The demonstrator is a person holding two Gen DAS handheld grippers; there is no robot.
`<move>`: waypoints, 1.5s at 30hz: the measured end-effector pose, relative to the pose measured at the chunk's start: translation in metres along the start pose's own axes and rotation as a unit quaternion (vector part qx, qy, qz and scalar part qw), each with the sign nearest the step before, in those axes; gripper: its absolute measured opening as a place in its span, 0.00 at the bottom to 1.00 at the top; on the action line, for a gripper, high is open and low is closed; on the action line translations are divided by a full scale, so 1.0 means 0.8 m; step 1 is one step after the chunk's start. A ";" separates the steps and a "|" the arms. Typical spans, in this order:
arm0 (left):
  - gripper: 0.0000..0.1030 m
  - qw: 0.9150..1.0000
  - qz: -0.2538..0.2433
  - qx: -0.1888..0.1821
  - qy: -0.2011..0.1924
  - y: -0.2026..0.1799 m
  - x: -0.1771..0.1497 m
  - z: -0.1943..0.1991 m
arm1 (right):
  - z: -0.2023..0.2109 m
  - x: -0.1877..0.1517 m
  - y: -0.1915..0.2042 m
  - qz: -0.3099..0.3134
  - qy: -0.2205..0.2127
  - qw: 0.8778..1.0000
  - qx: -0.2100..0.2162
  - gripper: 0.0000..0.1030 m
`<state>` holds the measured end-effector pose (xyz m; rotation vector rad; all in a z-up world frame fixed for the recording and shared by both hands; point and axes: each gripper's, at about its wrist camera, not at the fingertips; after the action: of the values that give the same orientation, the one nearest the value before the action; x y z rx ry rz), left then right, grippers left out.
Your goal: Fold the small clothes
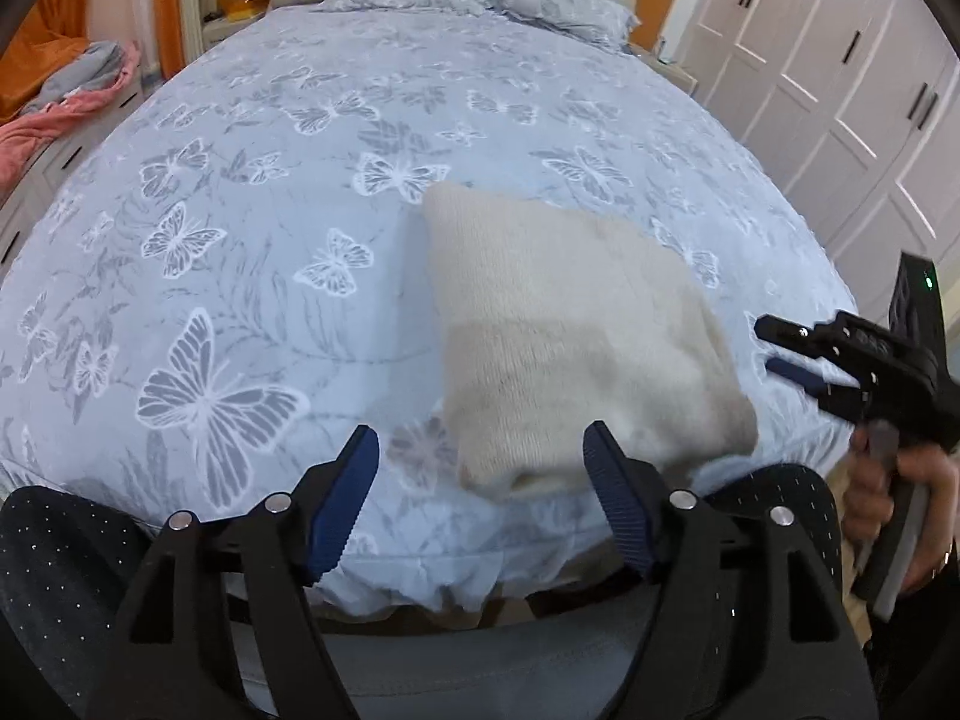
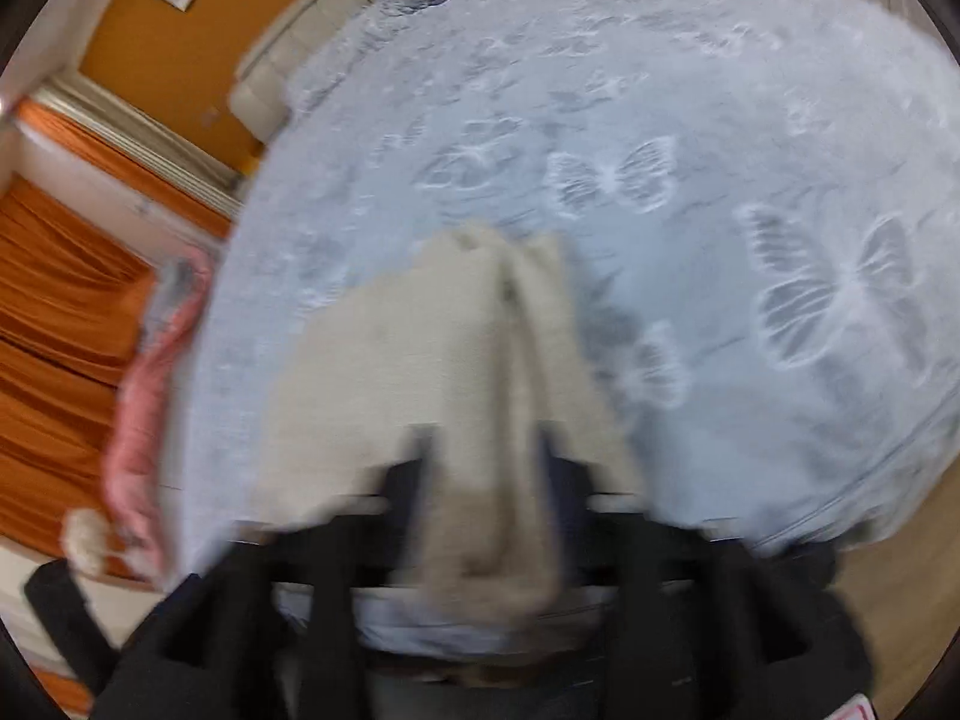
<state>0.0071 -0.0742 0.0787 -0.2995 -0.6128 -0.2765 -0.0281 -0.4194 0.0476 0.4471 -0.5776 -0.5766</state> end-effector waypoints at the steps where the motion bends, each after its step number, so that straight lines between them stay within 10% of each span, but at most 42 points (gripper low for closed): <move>1: 0.66 1.000 0.004 0.008 0.008 0.000 0.003 -0.008 | -0.011 -0.004 0.004 0.007 0.017 1.000 -0.009 0.66; 4: 0.66 0.999 0.011 0.027 0.028 -0.004 0.011 -0.031 | -0.069 -0.028 0.011 0.004 0.080 0.996 -0.044 0.65; 6: 0.66 0.999 0.007 0.041 0.035 -0.008 0.013 -0.040 | -0.079 -0.029 0.029 0.017 0.088 0.995 -0.041 0.25; 9: 0.66 0.999 0.002 0.040 0.029 -0.012 0.015 -0.033 | -0.009 -0.006 0.097 0.096 -0.012 0.995 0.015 0.18; 14: 0.66 0.998 -0.019 0.056 0.036 -0.017 0.006 -0.039 | 0.048 0.013 0.122 0.154 -0.093 0.984 0.011 0.16; 18: 0.66 0.997 -0.014 0.050 0.055 -0.021 -0.002 -0.049 | -0.067 0.002 0.022 0.106 0.045 0.984 -0.136 0.14; 23: 0.66 0.997 -0.039 0.052 0.047 -0.038 0.000 -0.051 | -0.031 0.008 0.041 0.105 -0.012 0.991 -0.079 0.18; 26: 0.66 0.996 -0.043 0.055 0.052 -0.043 0.001 -0.059 | -0.064 0.010 0.017 0.105 0.041 0.984 -0.138 0.24; 29: 0.66 0.996 -0.047 0.062 0.051 -0.037 -0.002 -0.058 | -0.041 0.006 0.008 0.057 0.031 0.992 -0.109 0.29; 35: 0.66 0.996 -0.020 0.064 0.067 -0.009 -0.010 -0.053 | 0.011 0.010 0.105 0.130 -0.039 0.989 -0.059 0.27; 39: 0.66 0.995 -0.020 0.074 0.067 -0.004 -0.013 -0.050 | -0.041 -0.012 0.166 0.200 0.017 0.979 -0.031 0.25; 42: 0.66 0.995 -0.021 0.080 0.064 0.000 -0.014 -0.045 | -0.146 -0.068 0.140 0.216 0.149 0.962 -0.080 0.21; 45: 0.66 0.994 -0.023 0.086 0.068 0.005 -0.015 -0.045 | -0.136 -0.075 0.151 0.234 0.128 0.960 -0.085 0.20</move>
<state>0.0174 -0.0813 0.0426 -0.0996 -0.5056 -0.2841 0.0432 -0.2665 0.0086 0.2038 -0.3613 -0.1083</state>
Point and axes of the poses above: each gripper's, at about its wrist camera, not at the fingertips, and z roughly against the way its jaws point, y to its left, x to its top, and after that the axes turned 5 degrees about -y, right-handed
